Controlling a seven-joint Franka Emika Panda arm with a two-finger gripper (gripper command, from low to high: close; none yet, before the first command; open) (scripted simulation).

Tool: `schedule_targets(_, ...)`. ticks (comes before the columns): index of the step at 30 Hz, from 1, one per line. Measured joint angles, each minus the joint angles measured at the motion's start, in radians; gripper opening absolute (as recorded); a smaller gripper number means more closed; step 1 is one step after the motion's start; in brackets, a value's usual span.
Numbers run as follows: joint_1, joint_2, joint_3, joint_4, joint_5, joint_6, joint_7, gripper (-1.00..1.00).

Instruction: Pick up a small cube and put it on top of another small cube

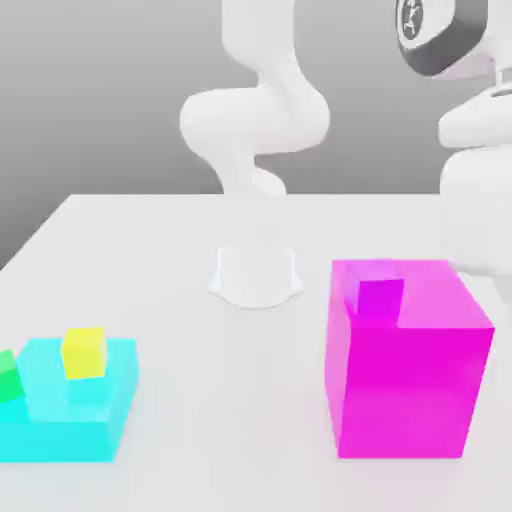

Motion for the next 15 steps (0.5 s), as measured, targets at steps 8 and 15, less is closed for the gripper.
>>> schedule_targets(8, 0.097, 0.294, 0.021, 0.083, -0.091, 0.035, 0.012, 0.0)
schedule_targets(15, 0.158, 0.531, -0.005, 0.146, -0.147, 0.145, 0.031, -1.0)
